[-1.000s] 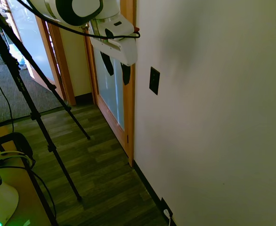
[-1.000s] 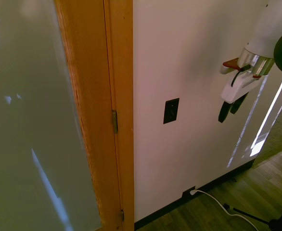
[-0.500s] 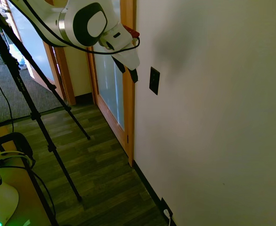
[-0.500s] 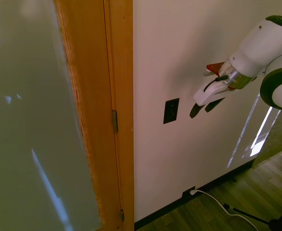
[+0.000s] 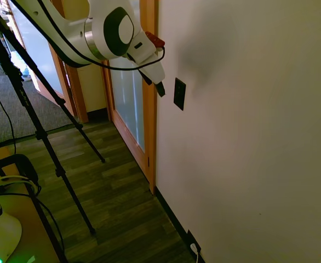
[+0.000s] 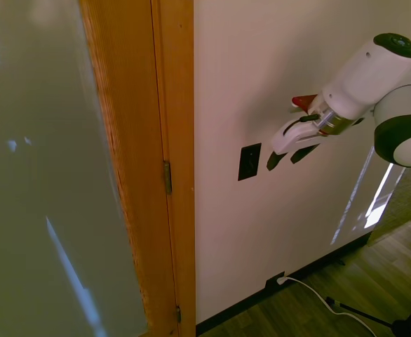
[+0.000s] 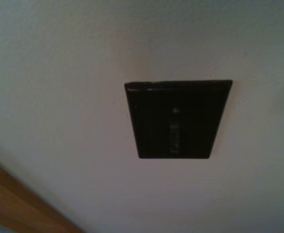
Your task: Turn on the light
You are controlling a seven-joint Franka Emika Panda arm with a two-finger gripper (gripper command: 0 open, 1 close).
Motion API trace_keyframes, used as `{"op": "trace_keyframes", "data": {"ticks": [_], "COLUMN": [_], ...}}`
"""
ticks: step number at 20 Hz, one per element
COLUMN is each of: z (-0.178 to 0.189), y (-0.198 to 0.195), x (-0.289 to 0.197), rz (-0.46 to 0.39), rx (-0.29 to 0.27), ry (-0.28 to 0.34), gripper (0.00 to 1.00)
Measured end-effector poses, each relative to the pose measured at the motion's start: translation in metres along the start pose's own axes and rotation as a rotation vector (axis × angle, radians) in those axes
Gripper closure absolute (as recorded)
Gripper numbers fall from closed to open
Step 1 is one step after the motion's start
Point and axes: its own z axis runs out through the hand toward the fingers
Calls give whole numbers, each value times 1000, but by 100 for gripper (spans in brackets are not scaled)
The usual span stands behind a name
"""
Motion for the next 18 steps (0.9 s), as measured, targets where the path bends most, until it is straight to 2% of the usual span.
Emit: {"op": "trace_keyframes", "data": {"ticks": [7,16,17,18], "z": [44,73,76,78], "y": [-26,-37,-38,-38], "x": [6,11,12,13], "rz": [0,15,17,20], "rx": [6,-22,-25,-29], "ry": [-2,-1,0,2], "gripper": [0,0,100,100]}}
